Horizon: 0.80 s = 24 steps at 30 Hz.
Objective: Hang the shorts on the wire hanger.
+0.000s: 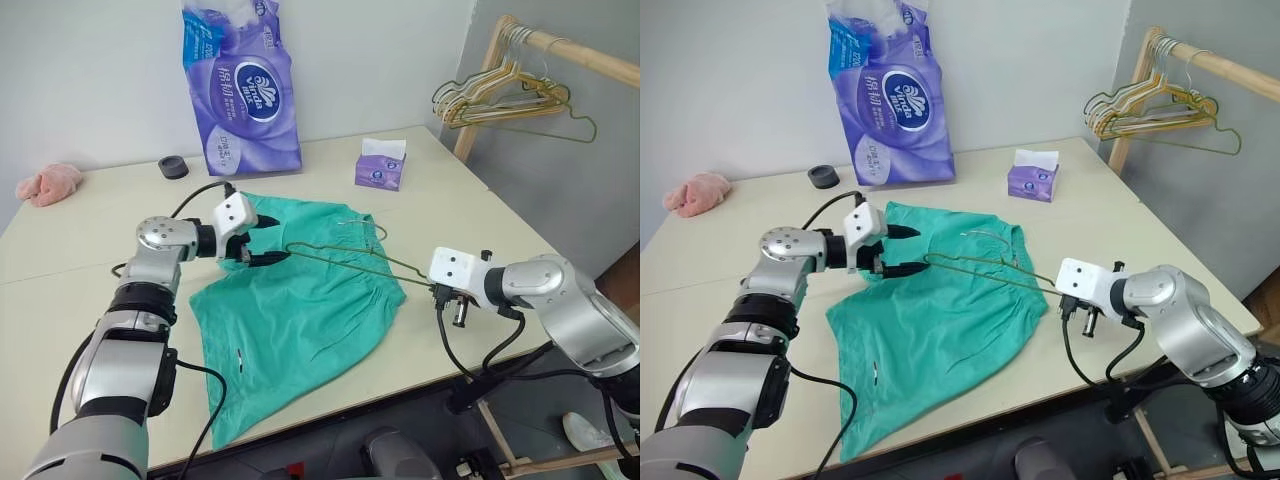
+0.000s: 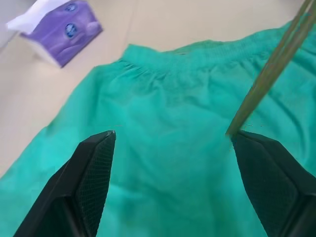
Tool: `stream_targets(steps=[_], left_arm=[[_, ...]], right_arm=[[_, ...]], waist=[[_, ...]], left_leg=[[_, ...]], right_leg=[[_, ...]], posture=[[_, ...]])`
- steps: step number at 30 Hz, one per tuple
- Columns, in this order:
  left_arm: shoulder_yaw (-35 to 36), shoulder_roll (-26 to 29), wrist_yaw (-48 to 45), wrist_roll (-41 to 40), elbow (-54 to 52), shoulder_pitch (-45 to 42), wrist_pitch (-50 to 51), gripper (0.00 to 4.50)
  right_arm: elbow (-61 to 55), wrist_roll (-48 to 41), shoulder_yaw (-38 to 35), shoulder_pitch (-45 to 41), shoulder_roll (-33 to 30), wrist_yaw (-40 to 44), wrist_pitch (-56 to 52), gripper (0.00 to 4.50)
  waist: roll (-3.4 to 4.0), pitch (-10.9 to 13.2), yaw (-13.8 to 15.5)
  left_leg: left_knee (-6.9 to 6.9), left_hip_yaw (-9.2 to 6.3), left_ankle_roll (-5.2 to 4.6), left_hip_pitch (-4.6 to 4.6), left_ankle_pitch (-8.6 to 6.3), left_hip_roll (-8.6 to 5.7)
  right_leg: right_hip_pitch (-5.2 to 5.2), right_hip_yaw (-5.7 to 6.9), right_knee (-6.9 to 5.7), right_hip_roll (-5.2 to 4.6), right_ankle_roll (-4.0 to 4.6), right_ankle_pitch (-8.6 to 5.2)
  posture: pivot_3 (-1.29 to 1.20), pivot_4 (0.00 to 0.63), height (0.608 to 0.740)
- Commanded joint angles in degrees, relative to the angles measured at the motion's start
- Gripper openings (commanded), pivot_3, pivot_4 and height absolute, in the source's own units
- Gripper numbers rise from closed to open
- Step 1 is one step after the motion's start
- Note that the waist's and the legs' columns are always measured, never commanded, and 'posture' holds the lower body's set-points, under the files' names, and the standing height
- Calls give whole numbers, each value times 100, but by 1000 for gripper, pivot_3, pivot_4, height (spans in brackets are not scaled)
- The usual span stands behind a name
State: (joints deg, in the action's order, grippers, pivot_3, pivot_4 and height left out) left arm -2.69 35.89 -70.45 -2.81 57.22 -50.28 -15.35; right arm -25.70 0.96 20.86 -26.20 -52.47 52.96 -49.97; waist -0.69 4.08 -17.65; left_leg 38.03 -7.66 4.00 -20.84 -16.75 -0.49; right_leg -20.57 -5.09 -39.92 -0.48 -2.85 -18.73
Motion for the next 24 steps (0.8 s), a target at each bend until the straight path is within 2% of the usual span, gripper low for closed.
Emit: stream_targets(steps=[1,6,11,18,24], left_arm=[[303,317,133,-90,314,-257,23,3919],[609,488,-3,-304,604,-403,461,3919],[729,353,-556,-572,252,-217,991,3919],[578,165,-1340,-841,-914,317,1605,3919],[410,277,-1915,-1055,-2180,964,1985,3919]], right_arm=[[-305,-438,-555,212,-50,136,-398,0],[-456,-1492,-1689,821,206,205,-1712,0],[-327,-2354,-2936,1190,567,131,-3200,0],[-225,-2911,-3412,1251,991,-265,-4191,0],[-92,-3691,-3498,1600,811,-482,-4253,0]], waist=[[-1,0,4],[-6,-3,37],[-7,-4,66],[-6,-3,76],[-4,-1,100]], left_leg=[[0,0,0,0,0,0],[2,-2,0,-2,0,-5],[4,-4,0,0,0,-7],[2,-1,0,2,0,-1],[-3,4,-1,2,-1,0]], right_leg=[[0,0,0,0,0,0],[4,4,0,-1,0,0],[9,7,-3,2,0,0],[7,-1,-6,6,0,0],[5,-9,-2,6,0,0]], posture=[[-295,30,740],[-285,30,740],[-284,34,740],[-287,46,740],[-274,58,740]])
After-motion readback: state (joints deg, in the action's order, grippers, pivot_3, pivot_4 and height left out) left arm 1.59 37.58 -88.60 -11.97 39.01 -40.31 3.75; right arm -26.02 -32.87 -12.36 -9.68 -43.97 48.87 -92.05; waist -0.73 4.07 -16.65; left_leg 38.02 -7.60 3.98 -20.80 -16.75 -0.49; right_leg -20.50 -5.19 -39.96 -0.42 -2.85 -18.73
